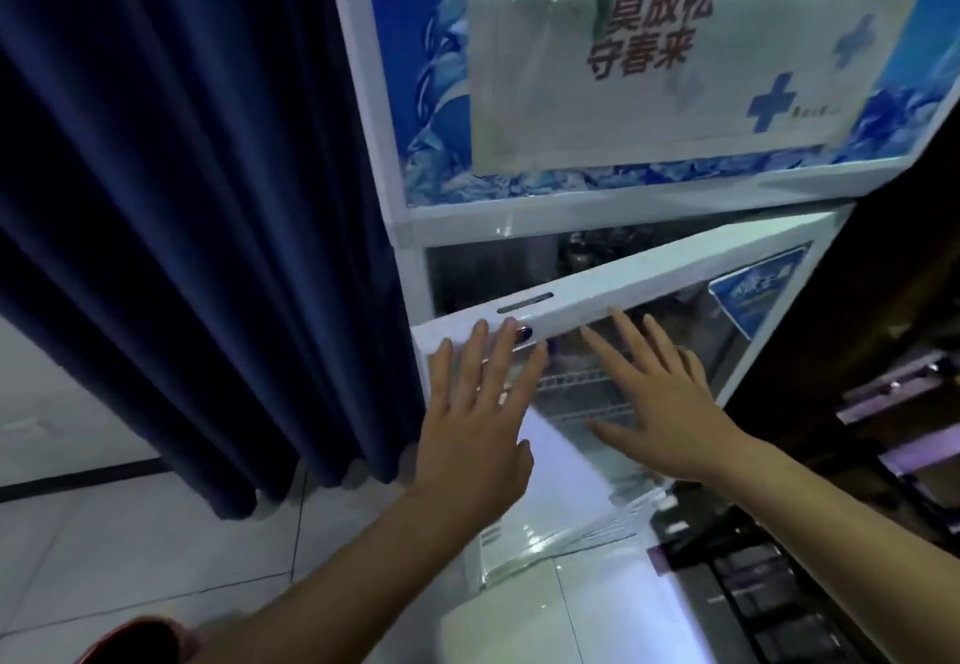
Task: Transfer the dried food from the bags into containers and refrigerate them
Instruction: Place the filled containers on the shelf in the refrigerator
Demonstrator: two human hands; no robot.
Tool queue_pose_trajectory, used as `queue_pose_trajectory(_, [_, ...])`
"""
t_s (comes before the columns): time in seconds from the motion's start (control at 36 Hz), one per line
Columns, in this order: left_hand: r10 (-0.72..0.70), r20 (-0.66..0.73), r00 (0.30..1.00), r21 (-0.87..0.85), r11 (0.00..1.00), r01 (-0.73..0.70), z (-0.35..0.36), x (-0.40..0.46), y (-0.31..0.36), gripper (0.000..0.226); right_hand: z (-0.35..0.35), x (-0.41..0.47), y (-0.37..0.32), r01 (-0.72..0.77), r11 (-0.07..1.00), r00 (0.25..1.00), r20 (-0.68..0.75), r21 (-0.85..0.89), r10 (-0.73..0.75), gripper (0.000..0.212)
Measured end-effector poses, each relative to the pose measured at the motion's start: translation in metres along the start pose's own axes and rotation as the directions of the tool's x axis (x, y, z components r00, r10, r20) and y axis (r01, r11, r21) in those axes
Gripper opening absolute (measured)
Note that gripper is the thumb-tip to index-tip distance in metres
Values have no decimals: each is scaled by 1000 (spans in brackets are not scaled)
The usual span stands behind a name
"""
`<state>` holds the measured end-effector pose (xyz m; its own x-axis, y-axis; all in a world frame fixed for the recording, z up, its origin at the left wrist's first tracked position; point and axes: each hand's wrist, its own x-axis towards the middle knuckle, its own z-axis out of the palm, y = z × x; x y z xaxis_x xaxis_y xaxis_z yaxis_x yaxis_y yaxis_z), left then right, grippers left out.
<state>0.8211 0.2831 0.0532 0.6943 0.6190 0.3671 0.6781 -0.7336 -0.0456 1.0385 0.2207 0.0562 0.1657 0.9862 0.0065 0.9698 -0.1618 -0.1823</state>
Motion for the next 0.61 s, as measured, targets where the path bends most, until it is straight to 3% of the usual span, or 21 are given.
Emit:
queue_pose_trajectory(0.17, [-126,-5,992,-31,992,126,35,44,-45,94,12,51,-8,-126,992,991,-40,0,126,99])
queue_pose_trajectory(0.36, [-197,154,968,-13,979,201,73,62,-67,101,28,92,-14,-184,980,979,-78,74,189,97])
queue_pose_trajectory(0.61, [-243,104,965,38,970,240,88,66,-67,99,47,102,-5,-109,988,987,-110,107,121,97])
